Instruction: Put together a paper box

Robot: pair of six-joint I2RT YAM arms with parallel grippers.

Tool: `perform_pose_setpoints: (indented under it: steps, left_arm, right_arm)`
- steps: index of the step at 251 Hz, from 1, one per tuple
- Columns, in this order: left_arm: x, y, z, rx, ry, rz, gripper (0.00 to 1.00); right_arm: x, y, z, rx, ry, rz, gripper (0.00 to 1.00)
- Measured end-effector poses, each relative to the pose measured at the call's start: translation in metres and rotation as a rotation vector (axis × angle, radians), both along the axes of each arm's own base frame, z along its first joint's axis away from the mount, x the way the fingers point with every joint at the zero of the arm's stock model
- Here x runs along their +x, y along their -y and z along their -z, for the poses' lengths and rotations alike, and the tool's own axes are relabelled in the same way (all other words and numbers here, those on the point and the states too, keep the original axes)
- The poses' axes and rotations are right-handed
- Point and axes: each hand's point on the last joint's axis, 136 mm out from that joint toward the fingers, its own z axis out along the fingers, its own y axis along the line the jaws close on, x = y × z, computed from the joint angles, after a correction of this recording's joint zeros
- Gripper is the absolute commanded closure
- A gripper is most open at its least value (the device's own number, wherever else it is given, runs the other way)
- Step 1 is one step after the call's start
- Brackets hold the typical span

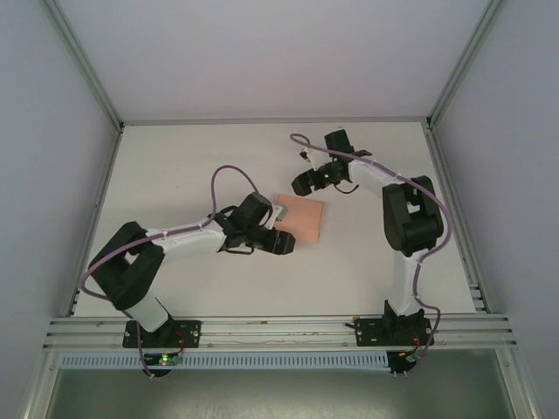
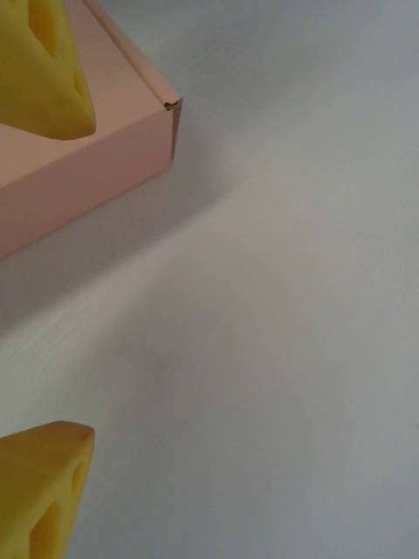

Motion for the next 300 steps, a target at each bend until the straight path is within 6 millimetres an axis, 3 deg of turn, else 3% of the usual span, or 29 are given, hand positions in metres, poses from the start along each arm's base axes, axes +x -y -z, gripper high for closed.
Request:
perform_pose_setpoints:
  steps: [50, 158, 216, 300]
  left_arm:
    - [0.016, 0.014, 0.008, 0.004, 0.012, 0.000, 0.40]
    - [0.042, 0.019, 0.040, 0.062, 0.090, -0.129, 0.42]
    - [0.045, 0.021, 0.042, 0.070, 0.163, -0.180, 0.40]
    - [0.042, 0.025, 0.041, 0.092, 0.213, -0.185, 0.34]
  right_arm:
    - [-0.017, -0.011, 0.021, 0.002, -0.147, -0.056, 0.30]
    - [-0.034, -0.030, 0.020, -0.010, -0.224, -0.196, 0.55]
    - [-0.038, -0.034, 0.020, -0.012, -0.217, -0.235, 0.55]
    - [-0.029, -0.029, 0.019, -0.056, -0.201, -0.197, 0.41]
